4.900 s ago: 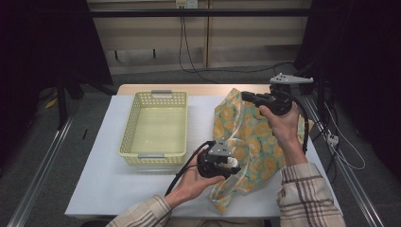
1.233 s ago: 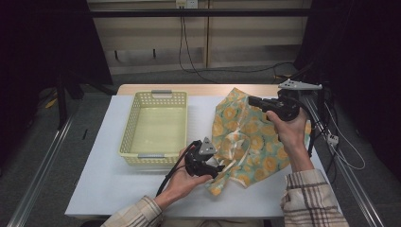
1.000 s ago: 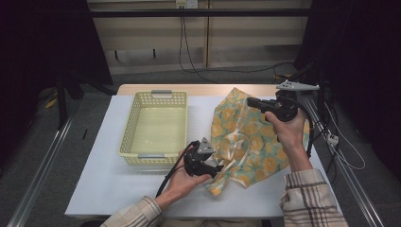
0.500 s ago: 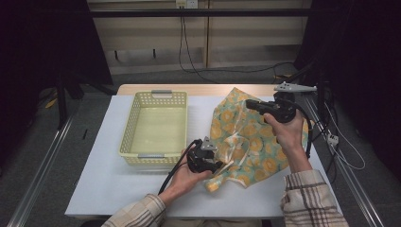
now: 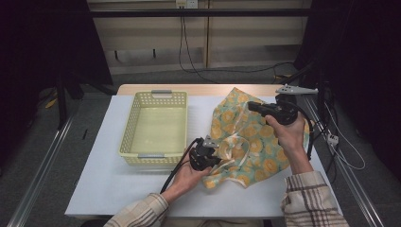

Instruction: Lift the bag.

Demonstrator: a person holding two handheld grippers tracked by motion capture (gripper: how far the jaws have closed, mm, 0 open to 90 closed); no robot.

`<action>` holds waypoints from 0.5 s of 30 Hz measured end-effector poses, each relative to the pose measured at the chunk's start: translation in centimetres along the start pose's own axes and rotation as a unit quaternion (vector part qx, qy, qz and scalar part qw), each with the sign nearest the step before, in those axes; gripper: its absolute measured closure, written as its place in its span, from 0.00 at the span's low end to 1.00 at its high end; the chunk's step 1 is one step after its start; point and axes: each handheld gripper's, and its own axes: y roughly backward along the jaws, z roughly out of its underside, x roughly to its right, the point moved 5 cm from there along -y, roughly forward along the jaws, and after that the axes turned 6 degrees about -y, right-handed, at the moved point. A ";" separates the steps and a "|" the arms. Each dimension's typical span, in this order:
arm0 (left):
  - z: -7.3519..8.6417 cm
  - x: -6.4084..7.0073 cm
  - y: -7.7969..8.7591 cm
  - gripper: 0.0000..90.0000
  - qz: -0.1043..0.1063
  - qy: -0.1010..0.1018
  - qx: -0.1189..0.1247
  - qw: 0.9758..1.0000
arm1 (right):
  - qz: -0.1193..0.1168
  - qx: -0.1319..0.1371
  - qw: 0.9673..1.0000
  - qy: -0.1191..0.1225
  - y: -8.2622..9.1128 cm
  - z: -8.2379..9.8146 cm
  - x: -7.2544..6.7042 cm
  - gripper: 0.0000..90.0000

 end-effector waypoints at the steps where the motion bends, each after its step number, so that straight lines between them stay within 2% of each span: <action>1: -0.1 0.0 0.2 1.00 0.001 0.001 0.006 1.000 | 0.000 0.001 1.000 0.000 0.0 0.0 0.1 1.00; 2: -0.3 0.0 0.5 1.00 -0.005 0.007 0.012 1.000 | 0.000 0.001 1.000 -0.001 0.0 0.0 0.1 1.00; 3: -0.6 0.0 0.9 1.00 0.004 0.010 0.021 1.000 | 0.000 0.002 1.000 -0.001 0.1 -0.1 0.1 1.00; 8: -1.7 0.3 3.1 1.00 0.003 0.004 0.052 0.999 | -0.001 0.004 1.000 0.001 0.1 -0.2 -0.2 1.00; 15: -3.7 0.7 6.1 1.00 0.005 -0.003 0.098 0.995 | 0.002 0.016 1.000 -0.002 0.4 -0.8 0.3 1.00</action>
